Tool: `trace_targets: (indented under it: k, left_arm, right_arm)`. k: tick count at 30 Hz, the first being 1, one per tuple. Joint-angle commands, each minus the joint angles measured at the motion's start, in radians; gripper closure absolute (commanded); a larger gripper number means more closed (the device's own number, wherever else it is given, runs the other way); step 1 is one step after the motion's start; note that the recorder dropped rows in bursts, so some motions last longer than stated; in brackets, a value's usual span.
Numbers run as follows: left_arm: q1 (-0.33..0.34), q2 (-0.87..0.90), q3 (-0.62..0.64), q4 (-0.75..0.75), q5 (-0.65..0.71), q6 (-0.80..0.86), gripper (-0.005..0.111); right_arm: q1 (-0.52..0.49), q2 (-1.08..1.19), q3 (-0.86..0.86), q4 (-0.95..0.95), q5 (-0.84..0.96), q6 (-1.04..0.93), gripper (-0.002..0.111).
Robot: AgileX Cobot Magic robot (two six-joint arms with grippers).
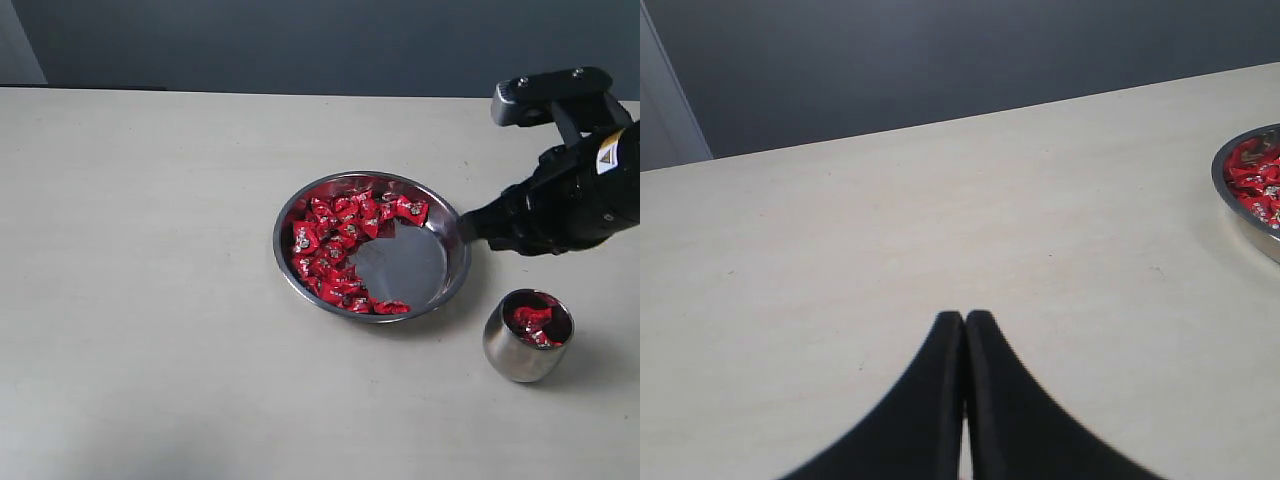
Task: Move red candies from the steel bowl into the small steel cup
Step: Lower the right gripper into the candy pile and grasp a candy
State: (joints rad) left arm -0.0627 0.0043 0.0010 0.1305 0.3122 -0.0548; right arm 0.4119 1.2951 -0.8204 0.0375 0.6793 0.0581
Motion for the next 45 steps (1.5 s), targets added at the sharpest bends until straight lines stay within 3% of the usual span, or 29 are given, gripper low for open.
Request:
trace_targets:
  k: [1,7,12,21,29,45]
  left_arm:
    - [-0.008,-0.004,-0.001,0.002,-0.005,-0.006,0.106]
    - [-0.008,-0.004,-0.001,0.002,-0.005,-0.006,0.106]
    - [-0.008,-0.004,-0.001,0.002,-0.005,-0.006,0.106]
    - [-0.008,-0.004,-0.001,0.002,-0.005,-0.006,0.106]
    - [-0.008,-0.004,-0.001,0.002,-0.005,-0.006,0.106]
    - [-0.008,-0.004,-0.001,0.002,-0.005,-0.006,0.106]
  right_arm:
    - [-0.004,0.044,-0.037,0.097,-0.038,-0.113,0.081]
    - [-0.004,0.168,-0.089,0.223,-0.040,-0.278,0.080]
    - [-0.004,0.277,-0.139,0.306,-0.038,-0.381,0.071]
    - [-0.002,0.439,-0.214,0.315,-0.032,-0.389,0.071]
    - [0.000,0.533,-0.259,0.507,-0.028,-0.588,0.071]
    - [0.077,0.673,-0.345,0.457,0.015,-0.607,0.071]
